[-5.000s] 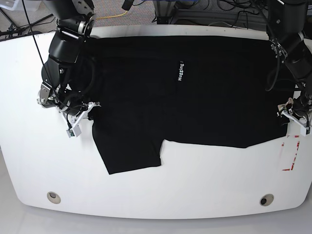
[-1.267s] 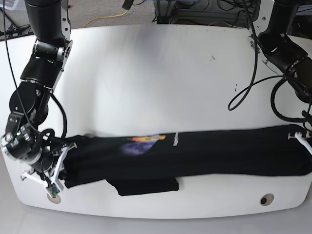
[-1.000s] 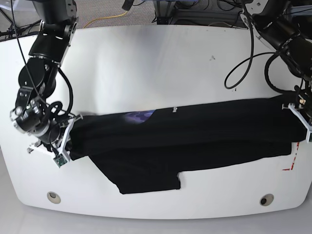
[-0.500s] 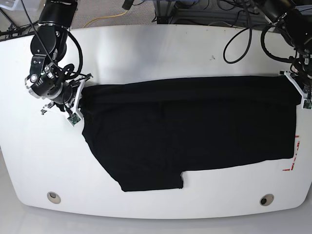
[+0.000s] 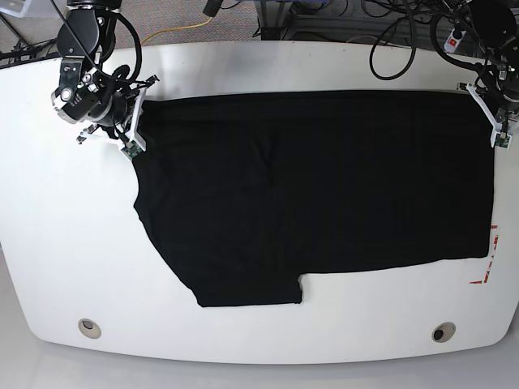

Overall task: Fold the T-shirt properly
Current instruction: 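Lay the flipped shirt down with both grippers, dragging it flat, then pull the shirt edge with both grippers to spread it flat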

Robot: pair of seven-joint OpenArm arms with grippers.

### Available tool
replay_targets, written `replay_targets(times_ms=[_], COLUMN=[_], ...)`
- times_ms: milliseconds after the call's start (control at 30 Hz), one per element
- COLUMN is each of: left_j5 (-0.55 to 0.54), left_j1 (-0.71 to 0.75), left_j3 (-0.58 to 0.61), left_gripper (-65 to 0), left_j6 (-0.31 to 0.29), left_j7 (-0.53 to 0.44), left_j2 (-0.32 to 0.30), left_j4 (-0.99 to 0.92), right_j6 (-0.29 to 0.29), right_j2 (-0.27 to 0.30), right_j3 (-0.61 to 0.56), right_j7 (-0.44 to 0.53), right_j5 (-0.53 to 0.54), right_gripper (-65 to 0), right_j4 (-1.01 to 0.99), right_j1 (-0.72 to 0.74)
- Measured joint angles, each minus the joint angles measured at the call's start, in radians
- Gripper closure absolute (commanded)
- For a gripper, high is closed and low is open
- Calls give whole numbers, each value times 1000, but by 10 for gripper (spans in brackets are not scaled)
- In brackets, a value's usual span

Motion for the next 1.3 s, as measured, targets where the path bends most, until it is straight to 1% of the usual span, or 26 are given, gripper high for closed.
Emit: replay_targets(times_ms=[33,67,100,200,267,300,400,467,500,600,700,800,833,933,1033,1133,1200,1267,1300], left_j5=[-1,0,-1,2,8,12,19,11,10,11,14,14,7,-53,-88,-77,-90,-105,-101], left_j1=[1,4,6,9,12,13,11,11,11,11,13,11,11,15,42,55,57,60,64], left_j3=[0,0,3,4,4,4,2,2,2,2,0,-4,-5,-8,-7,-14,-34,-81,-102], left_gripper=[-13,-43,-85,-256,-337,-372,-378,-378,-378,-378,-378,-378,-378,-378,-378,-378,-378,-378,-378], left_j6=[0,0,0,0,0,0,1,3,3,2,3,4,3,4,3,3,3,4,4], left_j7=[0,0,-2,0,2,3,7,4,4,5,9,8,7,7,7,15,14,-7,5], left_j2=[-1,-1,-3,-8,-18,-25,-37,-35,-33,-30,-32,-31,-30,-10,6,24,30,32,28], left_j4=[-8,-17,-32,-78,-96,-100,-102,-102,-102,-93,-46,15,25,32,32,32,32,32,32], right_j6=[0,0,0,0,1,1,0,-1,-2,0,-1,-2,-2,-3,-3,-3,-3,-3,-2], right_j2=[0,0,0,1,-2,-6,-3,3,5,5,2,5,7,5,-3,-4,-23,-50,-60], right_j3=[0,0,0,2,31,64,157,193,213,270,344,420,437,450,447,449,449,447,445], right_j7=[0,3,2,2,2,3,-1,-13,-23,-35,-97,-129,-134,-145,-146,-147,-145,-142,-143], right_j5=[0,0,0,-1,-1,0,-6,-15,8,118,206,312,324,418,441,434,426,422,409], right_gripper=[-55,-82,-106,-217,-301,-357,-480,-531,-547,-547,-547,-547,-547,-547,-547,-547,-547,-545,-545], right_j4=[0,0,0,0,0,0,0,0,0,0,1,0,0,0,0,0,0,-13,-29], right_j1=[-6,-9,-14,-22,-26,-26,-27,-27,-28,-29,-27,-33,-35,-43,-48,-49,-46,-42,-40])
